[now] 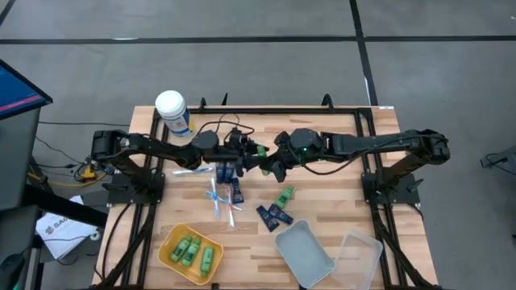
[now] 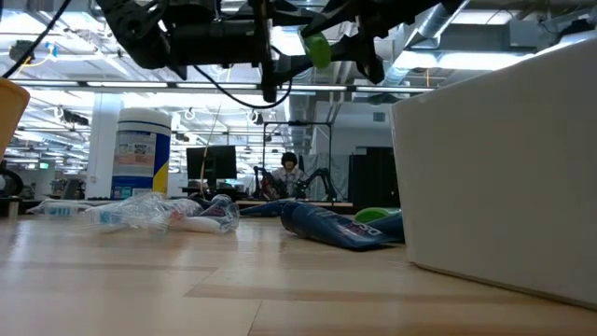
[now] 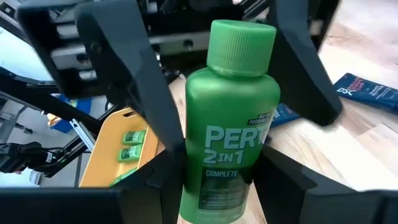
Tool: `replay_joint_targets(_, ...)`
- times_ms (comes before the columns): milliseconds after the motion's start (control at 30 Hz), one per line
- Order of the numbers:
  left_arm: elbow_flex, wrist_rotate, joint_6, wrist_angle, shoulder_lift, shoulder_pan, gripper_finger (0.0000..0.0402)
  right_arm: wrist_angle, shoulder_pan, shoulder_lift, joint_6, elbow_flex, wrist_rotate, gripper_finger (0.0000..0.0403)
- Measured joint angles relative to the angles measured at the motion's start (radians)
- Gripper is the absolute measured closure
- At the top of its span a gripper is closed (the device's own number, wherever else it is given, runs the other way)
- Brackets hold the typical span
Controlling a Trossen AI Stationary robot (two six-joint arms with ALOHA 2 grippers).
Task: Pick & Place Travel size toiletries
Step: Put the green shampoo into the yellow bin
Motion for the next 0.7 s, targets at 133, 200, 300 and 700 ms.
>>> replay_joint_targets(133,0.005,0.0,0.0,0.008,0.006,-0.001,0.0142,-0.004,0.0,0.0,0.0,0.0,0.0,0.0246)
replay_joint_targets(200,0.005,-0.001,0.007,0.011,0.006,-0.001,0.0153,-0.004,0.005,0.0,0.0,0.0,0.0,0.0244)
replay_joint_targets(300,0.005,-0.002,0.022,0.016,-0.004,-0.001,0.0178,-0.003,0.006,0.0,0.0,0.0,0.0,0.0242)
replay_joint_targets(700,0.005,0.014,0.02,0.013,-0.004,-0.001,0.0238,0.003,0.006,0.001,0.0,0.0,-0.001,0.0242)
